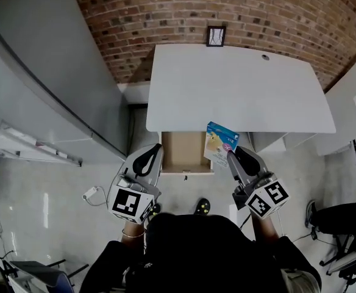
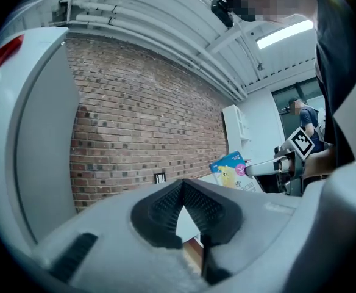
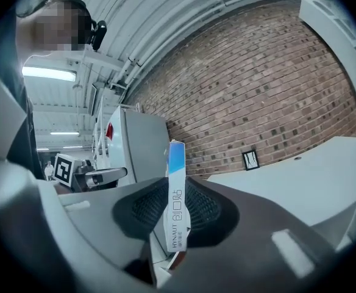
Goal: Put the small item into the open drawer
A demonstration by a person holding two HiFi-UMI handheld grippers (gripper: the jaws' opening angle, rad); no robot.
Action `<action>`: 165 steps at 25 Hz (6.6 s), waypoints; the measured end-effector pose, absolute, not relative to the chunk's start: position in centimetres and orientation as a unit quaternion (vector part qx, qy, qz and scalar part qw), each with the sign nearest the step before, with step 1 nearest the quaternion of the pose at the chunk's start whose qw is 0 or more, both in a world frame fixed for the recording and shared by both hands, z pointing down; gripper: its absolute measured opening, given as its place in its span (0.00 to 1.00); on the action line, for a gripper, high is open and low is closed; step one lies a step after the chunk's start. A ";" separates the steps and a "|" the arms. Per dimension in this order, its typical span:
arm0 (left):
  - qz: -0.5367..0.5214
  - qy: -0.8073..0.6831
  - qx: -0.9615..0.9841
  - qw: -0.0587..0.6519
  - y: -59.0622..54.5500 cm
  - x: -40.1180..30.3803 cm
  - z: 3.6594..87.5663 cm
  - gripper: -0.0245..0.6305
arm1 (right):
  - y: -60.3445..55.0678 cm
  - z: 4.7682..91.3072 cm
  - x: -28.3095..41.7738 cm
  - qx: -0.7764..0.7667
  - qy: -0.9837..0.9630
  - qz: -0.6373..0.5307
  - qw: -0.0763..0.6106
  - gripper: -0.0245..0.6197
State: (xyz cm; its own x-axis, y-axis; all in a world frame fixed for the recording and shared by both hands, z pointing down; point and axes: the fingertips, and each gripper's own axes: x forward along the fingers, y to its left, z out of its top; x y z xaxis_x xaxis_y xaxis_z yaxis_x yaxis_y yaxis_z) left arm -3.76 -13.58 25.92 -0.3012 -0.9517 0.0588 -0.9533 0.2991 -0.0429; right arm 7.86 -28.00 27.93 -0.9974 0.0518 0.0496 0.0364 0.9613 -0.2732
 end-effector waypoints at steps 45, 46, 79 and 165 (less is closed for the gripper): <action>0.030 -0.880 0.459 0.119 -8.5 -8.6 40.5 0.04 | -26.0 49.6 -1.5 -0.198 -0.937 -0.045 0.285 0.19; 0.027 -0.879 0.460 0.122 -8.5 -8.6 41.0 0.04 | -25.9 50.3 -1.6 -0.201 -0.933 -0.055 0.292 0.19; 0.034 -0.875 0.446 0.186 -6.3 -10.1 53.3 0.04 | -23.8 70.2 -5.5 -0.292 -0.831 -0.217 0.421 0.19; 0.038 -0.880 0.430 0.199 -3.9 -12.8 54.0 0.04 | -20.9 72.7 -9.5 -0.290 -0.842 -0.192 0.413 0.09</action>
